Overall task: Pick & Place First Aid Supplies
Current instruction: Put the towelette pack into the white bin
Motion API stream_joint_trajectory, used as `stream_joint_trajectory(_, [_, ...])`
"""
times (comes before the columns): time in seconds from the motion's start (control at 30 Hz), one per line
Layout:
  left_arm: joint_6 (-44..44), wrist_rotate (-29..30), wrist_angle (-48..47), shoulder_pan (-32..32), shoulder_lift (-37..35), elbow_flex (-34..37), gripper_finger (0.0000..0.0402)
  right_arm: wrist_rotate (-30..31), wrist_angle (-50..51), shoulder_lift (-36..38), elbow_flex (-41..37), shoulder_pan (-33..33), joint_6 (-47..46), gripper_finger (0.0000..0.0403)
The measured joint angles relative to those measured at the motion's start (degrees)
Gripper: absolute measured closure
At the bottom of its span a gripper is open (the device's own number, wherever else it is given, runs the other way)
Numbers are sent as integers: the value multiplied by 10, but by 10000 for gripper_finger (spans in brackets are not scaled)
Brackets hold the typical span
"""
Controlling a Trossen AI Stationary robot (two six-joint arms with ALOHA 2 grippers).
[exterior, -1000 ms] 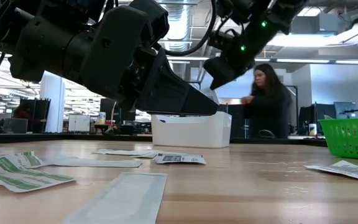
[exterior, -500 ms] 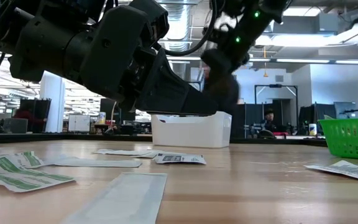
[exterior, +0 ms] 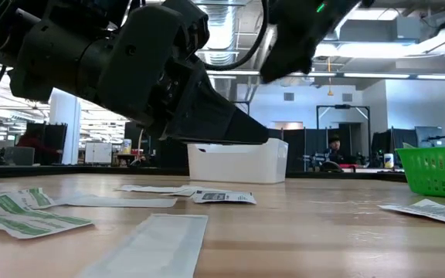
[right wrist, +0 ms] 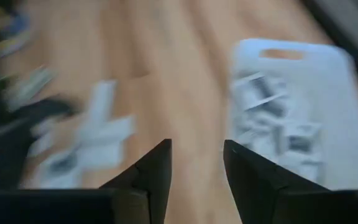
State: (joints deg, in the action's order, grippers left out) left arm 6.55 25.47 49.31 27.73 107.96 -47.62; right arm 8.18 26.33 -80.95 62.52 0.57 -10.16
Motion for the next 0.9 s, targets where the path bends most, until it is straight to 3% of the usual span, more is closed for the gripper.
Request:
stream_joint_trajectory(0.13, [15,28,-25,0,-1,0,317,-6,89,72,-2,-69,9,265])
stream_joint_trajectory(0.23, [48,57,-98,-2,-29,0,306,-4,88,142,-43,-116,12,263])
stream_joint_trajectory(0.37, [135,109,-258,7,-106,0,285,-7,-24,238,-168,-158,24,262])
stream_joint_trajectory(0.47, [195,117,-305,23,-145,0,278,-7,-192,271,-288,-184,10,267])
stream_joint_trajectory(0.57, [215,123,-305,31,-137,0,278,-7,-396,246,-397,-205,-2,276])
stream_joint_trajectory(0.67, [240,130,-300,29,-96,1,281,-8,-560,183,-456,-217,2,283])
stream_joint_trajectory(0.77, [239,144,-274,23,-51,2,281,-8,-629,121,-461,-213,10,284])
stream_joint_trajectory(0.9, [239,143,-259,10,-22,1,283,-7,-643,40,-438,-199,6,284])
